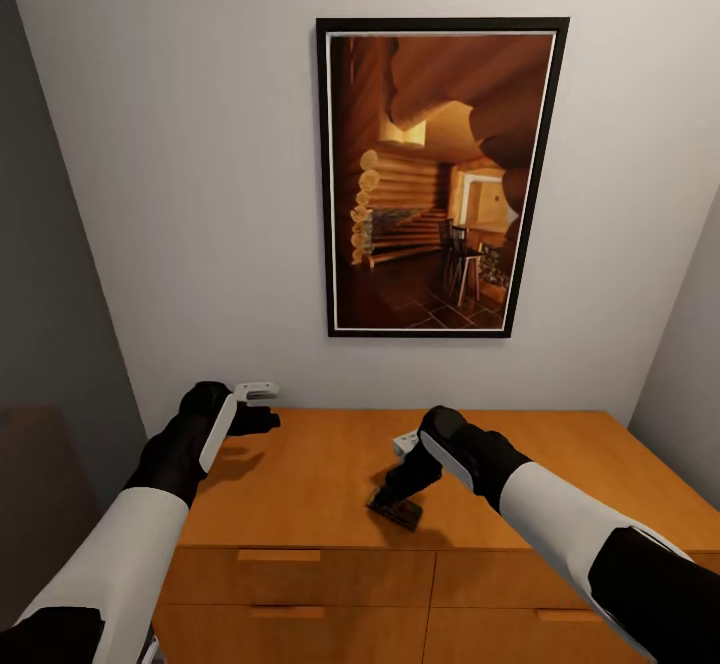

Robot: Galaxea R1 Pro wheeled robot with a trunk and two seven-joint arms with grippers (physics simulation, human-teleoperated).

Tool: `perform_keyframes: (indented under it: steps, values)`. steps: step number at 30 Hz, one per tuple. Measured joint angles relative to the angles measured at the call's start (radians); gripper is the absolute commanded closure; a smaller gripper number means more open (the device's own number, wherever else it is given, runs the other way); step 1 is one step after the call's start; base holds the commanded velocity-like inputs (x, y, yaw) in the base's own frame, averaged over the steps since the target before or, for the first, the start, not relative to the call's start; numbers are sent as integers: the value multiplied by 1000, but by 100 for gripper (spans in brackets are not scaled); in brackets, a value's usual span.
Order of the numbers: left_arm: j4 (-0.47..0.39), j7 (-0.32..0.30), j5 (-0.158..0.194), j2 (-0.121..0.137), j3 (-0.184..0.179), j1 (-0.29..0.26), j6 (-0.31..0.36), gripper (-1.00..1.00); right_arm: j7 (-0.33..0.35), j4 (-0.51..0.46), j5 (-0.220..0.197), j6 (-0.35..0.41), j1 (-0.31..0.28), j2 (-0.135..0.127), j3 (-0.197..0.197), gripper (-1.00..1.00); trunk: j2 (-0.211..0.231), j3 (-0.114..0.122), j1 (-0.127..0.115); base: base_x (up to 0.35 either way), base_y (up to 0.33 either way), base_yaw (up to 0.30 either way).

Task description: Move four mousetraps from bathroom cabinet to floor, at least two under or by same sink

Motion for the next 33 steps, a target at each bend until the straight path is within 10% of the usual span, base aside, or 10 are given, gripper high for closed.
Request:
perform_keyframes:
  steps: [18,27,33]
  values:
    - [-34,0,3,-1,1,0,2,-100,7,-516,44,-2,-6,-154,-408,100,0,0,0,0,0,0]
    - [-33,0,1,-2,1,0,1,-100,-37,-430,53,-2,-6,-157,-528,100,0,0,0,0,0,0]
    - [-39,1,-8,-2,1,0,0,-100,-234,-310,115,-3,-6,-143,-617,100,0,0,0,0,0,0]
